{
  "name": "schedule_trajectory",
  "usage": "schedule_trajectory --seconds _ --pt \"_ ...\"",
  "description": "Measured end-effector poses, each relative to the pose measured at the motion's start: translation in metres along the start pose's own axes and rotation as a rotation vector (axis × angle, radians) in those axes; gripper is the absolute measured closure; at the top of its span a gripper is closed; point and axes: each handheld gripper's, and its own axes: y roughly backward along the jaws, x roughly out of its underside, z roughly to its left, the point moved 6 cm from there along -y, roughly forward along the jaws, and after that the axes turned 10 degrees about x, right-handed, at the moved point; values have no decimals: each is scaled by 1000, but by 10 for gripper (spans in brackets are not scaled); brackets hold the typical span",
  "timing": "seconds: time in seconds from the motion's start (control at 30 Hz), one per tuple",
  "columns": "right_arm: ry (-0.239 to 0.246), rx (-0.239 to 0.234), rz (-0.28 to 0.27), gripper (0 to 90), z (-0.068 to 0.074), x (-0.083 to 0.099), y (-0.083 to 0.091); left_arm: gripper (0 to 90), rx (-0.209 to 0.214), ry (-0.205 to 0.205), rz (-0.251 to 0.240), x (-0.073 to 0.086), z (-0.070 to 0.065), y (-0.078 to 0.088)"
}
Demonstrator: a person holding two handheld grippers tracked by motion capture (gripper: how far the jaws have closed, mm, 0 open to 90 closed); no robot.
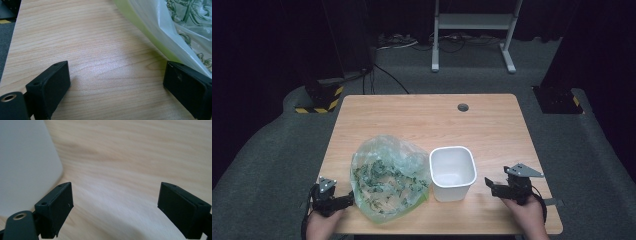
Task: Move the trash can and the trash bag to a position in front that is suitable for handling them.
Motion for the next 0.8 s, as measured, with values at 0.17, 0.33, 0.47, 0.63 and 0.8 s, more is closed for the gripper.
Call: schedule_trajectory --seconds 0.17,0.33,0.47,0.63,0.8 --pt "-18 47 87 128 -16 24 4 73 0 2 -3 0 0 0" --pt "-14 76 146 125 -22 40 2 78 4 -3 -1 0 -1 0" --pt "-2 93 139 122 -21 42 2 87 6 -4 -5 1 -1 1" --pt "-8 96 140 119 -21 42 1 100 21 2 -8 2 -3 4" --pt "-8 97 140 119 -21 42 1 101 33 25 -20 2 -3 10"
